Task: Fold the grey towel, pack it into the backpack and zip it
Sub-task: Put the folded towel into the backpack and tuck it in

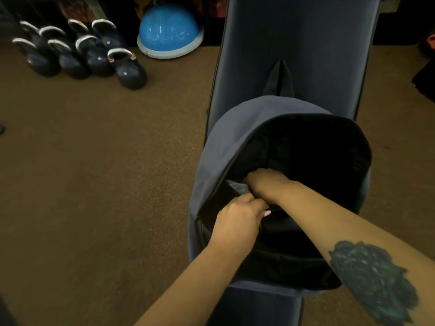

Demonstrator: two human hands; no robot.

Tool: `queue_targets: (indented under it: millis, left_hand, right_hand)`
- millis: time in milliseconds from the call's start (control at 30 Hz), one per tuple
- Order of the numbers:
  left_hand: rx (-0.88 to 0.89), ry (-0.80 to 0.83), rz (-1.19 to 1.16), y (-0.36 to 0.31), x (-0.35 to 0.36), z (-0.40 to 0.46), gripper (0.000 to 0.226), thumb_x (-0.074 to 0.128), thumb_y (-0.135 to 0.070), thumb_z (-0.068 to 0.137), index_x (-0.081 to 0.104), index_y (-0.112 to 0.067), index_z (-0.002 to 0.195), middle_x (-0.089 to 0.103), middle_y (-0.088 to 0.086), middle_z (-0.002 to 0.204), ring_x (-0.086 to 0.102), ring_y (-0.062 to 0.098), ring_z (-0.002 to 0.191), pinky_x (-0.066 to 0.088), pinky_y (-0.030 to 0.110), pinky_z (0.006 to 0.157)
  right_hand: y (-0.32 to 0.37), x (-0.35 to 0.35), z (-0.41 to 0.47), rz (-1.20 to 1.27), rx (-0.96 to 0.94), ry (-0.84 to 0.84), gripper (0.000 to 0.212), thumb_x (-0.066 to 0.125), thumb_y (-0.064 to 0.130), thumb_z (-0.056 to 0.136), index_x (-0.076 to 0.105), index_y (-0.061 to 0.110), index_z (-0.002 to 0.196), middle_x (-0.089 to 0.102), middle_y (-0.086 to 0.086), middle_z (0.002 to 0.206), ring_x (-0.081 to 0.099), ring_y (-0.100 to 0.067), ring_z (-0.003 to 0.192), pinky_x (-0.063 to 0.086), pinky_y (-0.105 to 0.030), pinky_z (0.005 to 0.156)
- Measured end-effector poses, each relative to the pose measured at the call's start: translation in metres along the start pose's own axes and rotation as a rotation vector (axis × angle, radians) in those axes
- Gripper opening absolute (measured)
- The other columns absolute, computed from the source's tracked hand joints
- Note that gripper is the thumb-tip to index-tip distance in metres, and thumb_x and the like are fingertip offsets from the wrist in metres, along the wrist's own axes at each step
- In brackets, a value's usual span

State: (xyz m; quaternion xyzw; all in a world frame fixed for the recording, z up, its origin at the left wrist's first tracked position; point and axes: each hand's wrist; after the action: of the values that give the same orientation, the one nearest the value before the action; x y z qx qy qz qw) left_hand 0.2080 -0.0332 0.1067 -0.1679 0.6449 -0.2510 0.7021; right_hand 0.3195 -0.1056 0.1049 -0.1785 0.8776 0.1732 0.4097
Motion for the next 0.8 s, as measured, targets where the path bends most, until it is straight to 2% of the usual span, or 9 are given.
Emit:
queue_targets:
  millis: [133, 233, 333, 433, 500, 567, 667, 733, 800]
  left_hand:
    - [-0.012, -0.016, -0.035, 0.001, -0.001, 0.004, 0.013, 0.063, -0.021, 0.086, 0.071, -0.012, 0.091, 0.063, 0.007, 0.084, 0.061, 0.022, 0.077, 0.042, 0.025, 0.063]
    - [-0.018, -0.003, -0.045, 0.003, 0.000, 0.012, 0.015, 0.063, -0.021, 0.086, 0.071, -0.010, 0.093, 0.065, 0.008, 0.088, 0.063, 0.023, 0.085, 0.049, 0.029, 0.070]
    - [-0.017, 0.017, -0.056, 0.008, -0.002, 0.020, 0.017, 0.063, -0.019, 0.085, 0.072, -0.010, 0.097, 0.068, 0.009, 0.094, 0.065, 0.025, 0.091, 0.054, 0.038, 0.078]
    - [-0.034, 0.012, -0.055, 0.013, -0.003, 0.035, 0.020, 0.062, -0.019, 0.088, 0.070, -0.012, 0.104, 0.067, 0.008, 0.099, 0.064, 0.023, 0.091, 0.053, 0.036, 0.079]
    - [-0.069, 0.024, -0.053, 0.015, -0.005, 0.047, 0.020, 0.059, -0.021, 0.090, 0.068, -0.013, 0.106, 0.064, 0.007, 0.097, 0.062, 0.020, 0.087, 0.049, 0.030, 0.075]
    - [-0.103, 0.046, -0.033, 0.018, -0.005, 0.060, 0.019, 0.057, -0.021, 0.091, 0.067, -0.013, 0.105, 0.064, 0.008, 0.100, 0.061, 0.022, 0.090, 0.049, 0.032, 0.077]
    - [-0.144, 0.078, 0.002, 0.020, -0.001, 0.074, 0.019, 0.057, -0.020, 0.090, 0.065, -0.012, 0.105, 0.062, 0.011, 0.106, 0.060, 0.026, 0.096, 0.049, 0.036, 0.080]
    - [-0.169, 0.055, -0.001, 0.019, 0.001, 0.081, 0.021, 0.060, -0.018, 0.088, 0.063, -0.012, 0.108, 0.060, 0.009, 0.110, 0.060, 0.023, 0.098, 0.048, 0.033, 0.081]
    - [-0.227, 0.010, -0.064, 0.019, 0.002, 0.084, 0.024, 0.063, -0.014, 0.085, 0.062, -0.012, 0.109, 0.059, 0.007, 0.110, 0.060, 0.020, 0.098, 0.049, 0.032, 0.084]
  right_hand:
    - [-0.009, -0.015, -0.005, 0.067, -0.066, -0.130, 0.027, 0.053, 0.021, 0.086, 0.063, 0.030, 0.110, 0.065, -0.005, 0.105, 0.061, -0.025, 0.091, 0.047, -0.031, 0.069]
    - [-0.016, -0.011, -0.006, 0.069, -0.045, -0.052, 0.024, 0.048, 0.021, 0.090, 0.066, 0.024, 0.106, 0.065, -0.007, 0.105, 0.058, -0.022, 0.084, 0.048, -0.031, 0.070]
    - [-0.029, -0.009, -0.009, 0.243, -0.008, -0.049, 0.024, 0.053, 0.025, 0.089, 0.067, 0.025, 0.109, 0.066, -0.006, 0.112, 0.061, -0.022, 0.093, 0.050, -0.030, 0.079]
    - [-0.047, -0.014, -0.018, 0.531, 0.008, -0.244, 0.028, 0.064, 0.033, 0.086, 0.068, 0.024, 0.112, 0.068, -0.002, 0.115, 0.061, -0.020, 0.105, 0.046, -0.027, 0.087]
    - [-0.056, -0.012, -0.026, 0.650, 0.017, -0.378, 0.024, 0.062, 0.032, 0.088, 0.069, 0.022, 0.108, 0.070, 0.001, 0.109, 0.061, -0.016, 0.102, 0.041, -0.022, 0.081]
    - [-0.061, -0.005, -0.034, 0.706, 0.018, -0.439, 0.023, 0.063, 0.034, 0.087, 0.069, 0.022, 0.106, 0.070, 0.004, 0.104, 0.061, -0.012, 0.098, 0.040, -0.019, 0.076]
    - [-0.060, 0.011, -0.044, 0.627, 0.012, -0.569, 0.029, 0.070, 0.034, 0.081, 0.068, 0.022, 0.108, 0.068, 0.003, 0.105, 0.062, -0.014, 0.098, 0.048, -0.025, 0.082]
    - [-0.055, 0.020, -0.053, 0.507, 0.003, -0.766, 0.025, 0.071, 0.028, 0.079, 0.068, 0.021, 0.103, 0.066, 0.001, 0.099, 0.061, -0.017, 0.093, 0.053, -0.032, 0.077]
    - [-0.047, 0.026, -0.061, 0.463, -0.056, -0.847, 0.022, 0.072, 0.025, 0.077, 0.067, 0.021, 0.098, 0.062, 0.004, 0.090, 0.060, -0.014, 0.082, 0.053, -0.031, 0.069]
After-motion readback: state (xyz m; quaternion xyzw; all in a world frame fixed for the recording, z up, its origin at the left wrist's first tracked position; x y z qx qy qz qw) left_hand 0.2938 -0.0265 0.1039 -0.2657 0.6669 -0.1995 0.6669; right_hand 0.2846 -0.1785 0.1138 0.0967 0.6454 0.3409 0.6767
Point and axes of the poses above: each hand's wrist, its own z-axis towards the middle knuckle, its own x-axis out of the palm, y = z × x
